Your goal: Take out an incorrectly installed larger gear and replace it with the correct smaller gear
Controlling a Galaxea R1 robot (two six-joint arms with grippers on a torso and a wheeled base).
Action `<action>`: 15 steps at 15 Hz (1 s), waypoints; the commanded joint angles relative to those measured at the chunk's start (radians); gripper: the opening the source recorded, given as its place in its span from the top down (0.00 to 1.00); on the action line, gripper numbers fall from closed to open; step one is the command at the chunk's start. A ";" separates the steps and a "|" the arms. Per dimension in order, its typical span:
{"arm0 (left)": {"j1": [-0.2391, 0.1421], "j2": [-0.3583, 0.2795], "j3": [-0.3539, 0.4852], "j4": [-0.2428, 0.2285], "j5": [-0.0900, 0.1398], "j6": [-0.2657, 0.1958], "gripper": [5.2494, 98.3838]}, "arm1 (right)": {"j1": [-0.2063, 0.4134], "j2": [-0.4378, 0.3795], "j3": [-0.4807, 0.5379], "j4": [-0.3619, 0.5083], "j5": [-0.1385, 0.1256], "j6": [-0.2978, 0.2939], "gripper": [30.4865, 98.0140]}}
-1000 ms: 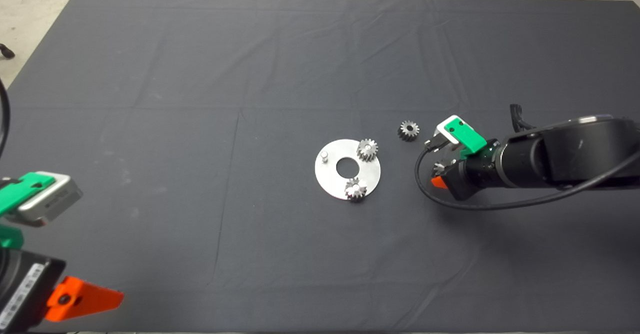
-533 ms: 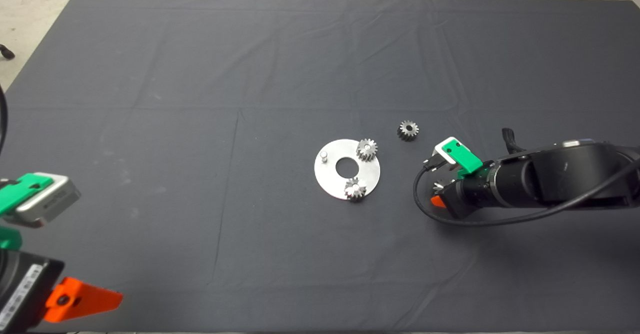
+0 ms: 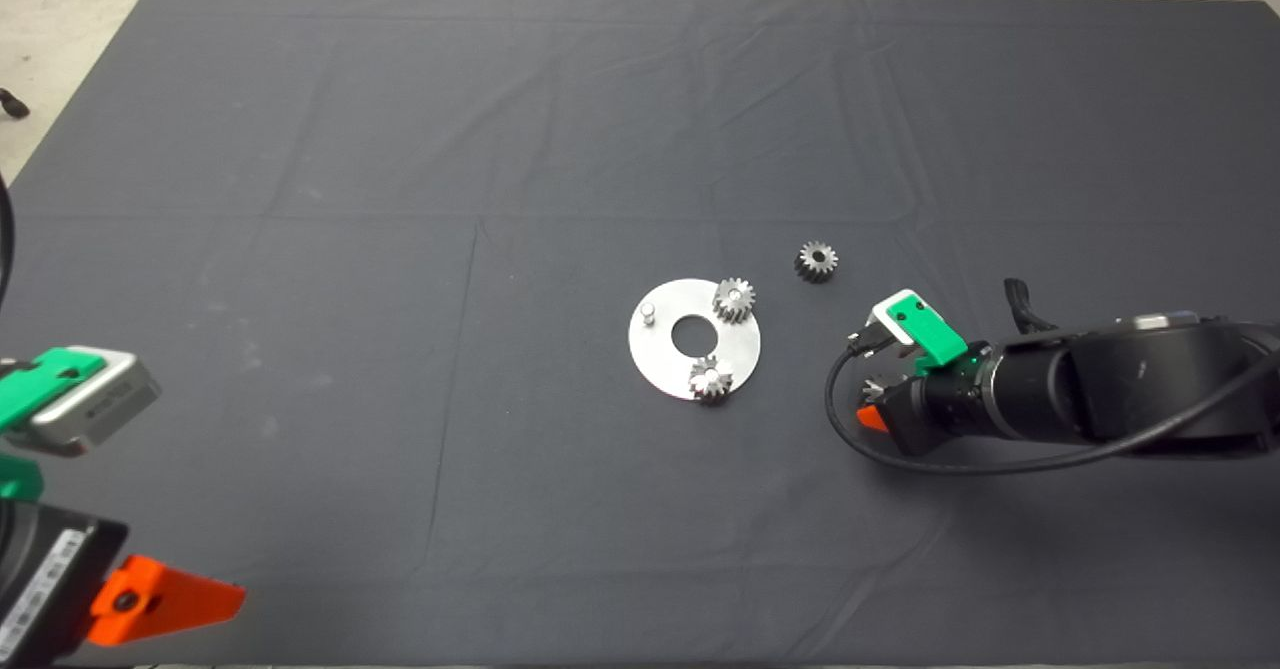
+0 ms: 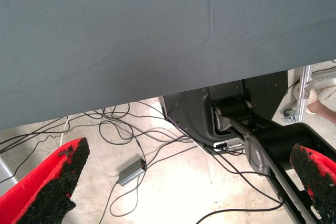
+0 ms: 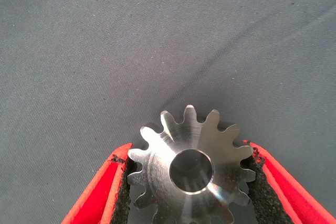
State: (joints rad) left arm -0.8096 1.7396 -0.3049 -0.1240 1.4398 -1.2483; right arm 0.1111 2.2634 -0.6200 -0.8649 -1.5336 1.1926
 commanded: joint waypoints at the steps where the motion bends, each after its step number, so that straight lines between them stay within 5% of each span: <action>1: -0.008 0.001 0.012 -0.019 0.002 0.003 0.00 | 0.016 -0.003 0.017 -0.049 -0.003 0.005 0.72; 12: -0.008 -0.001 0.012 -0.019 0.002 0.003 0.00 | 0.009 -0.029 0.088 -0.077 -0.019 0.007 0.66; 15: -0.008 -0.001 0.012 -0.019 0.002 0.003 0.00 | 0.026 -0.067 0.149 -0.075 -0.019 0.010 0.58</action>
State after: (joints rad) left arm -0.8096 1.7396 -0.3049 -0.1240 1.4390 -1.2483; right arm 0.1009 2.2328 -0.5434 -0.9133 -1.5306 1.1945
